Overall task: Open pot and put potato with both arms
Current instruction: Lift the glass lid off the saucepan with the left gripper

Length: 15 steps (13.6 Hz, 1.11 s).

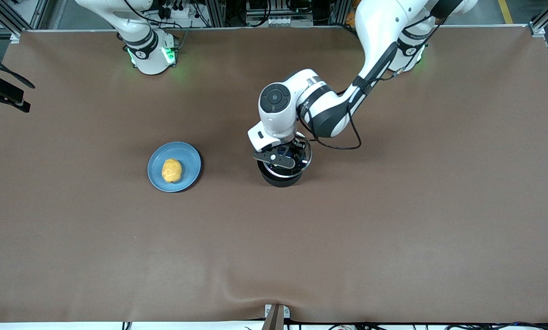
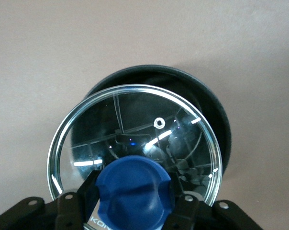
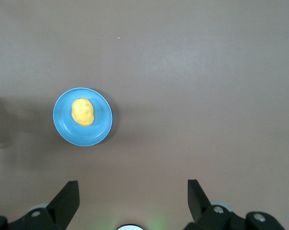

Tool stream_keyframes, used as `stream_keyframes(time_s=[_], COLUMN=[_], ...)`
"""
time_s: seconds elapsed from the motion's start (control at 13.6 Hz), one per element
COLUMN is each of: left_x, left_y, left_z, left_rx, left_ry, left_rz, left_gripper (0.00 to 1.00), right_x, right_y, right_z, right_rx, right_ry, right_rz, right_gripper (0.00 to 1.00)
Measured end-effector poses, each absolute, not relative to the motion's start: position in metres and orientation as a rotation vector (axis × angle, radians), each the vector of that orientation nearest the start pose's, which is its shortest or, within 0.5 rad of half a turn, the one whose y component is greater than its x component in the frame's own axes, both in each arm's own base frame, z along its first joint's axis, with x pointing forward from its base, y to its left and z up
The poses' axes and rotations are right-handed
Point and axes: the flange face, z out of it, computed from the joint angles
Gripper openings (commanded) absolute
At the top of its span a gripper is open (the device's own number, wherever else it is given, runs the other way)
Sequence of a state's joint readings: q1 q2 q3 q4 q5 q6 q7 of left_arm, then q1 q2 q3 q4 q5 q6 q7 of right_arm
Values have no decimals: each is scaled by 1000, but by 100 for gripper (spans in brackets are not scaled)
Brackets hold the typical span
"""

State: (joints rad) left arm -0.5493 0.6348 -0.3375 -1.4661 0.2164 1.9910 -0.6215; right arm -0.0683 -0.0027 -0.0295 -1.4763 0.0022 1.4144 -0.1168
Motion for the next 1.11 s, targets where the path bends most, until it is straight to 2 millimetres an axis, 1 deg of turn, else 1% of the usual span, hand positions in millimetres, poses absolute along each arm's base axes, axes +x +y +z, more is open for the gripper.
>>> stream_keyframes(time_s=[0.15, 0.29, 0.37, 0.52, 0.66, 0.74, 0.81, 0.88, 1.03, 1.11], left_x=[493, 509, 519, 537, 560, 571, 582, 593, 612, 621], left_y=[-498, -473, -457, -418, -375, -353, -330, -306, -254, -226], left_z=[349, 384, 401, 429, 450, 456, 458, 456, 443, 435], left_rx=[-3070, -3075, -3075, -3064, -3060, -3059, -3056, -3052, -3043, -3039], left_ry=[434, 365, 323, 239, 188, 167, 146, 130, 98, 96], left_rz=[68, 35, 22, 17, 8, 5, 10, 23, 69, 98], left_gripper=[0, 0, 0, 0, 0, 0, 0, 0, 0, 0], right_x=[535, 535, 535, 535, 535, 535, 536, 537, 542, 548], right_y=[-53, -53, -53, -53, -52, -50, -46, -39, -25, -21], right_z=[657, 657, 656, 657, 656, 656, 655, 654, 647, 639], right_rx=[-3132, -3132, -3132, -3132, -3132, -3131, -3131, -3131, -3129, -3129], right_ry=[-29, -28, -28, -28, -31, -36, -49, -70, -112, -123], right_rz=[91, 91, 91, 90, 91, 92, 95, 99, 114, 130], right_gripper=[100, 100, 100, 100, 100, 100, 100, 100, 100, 100])
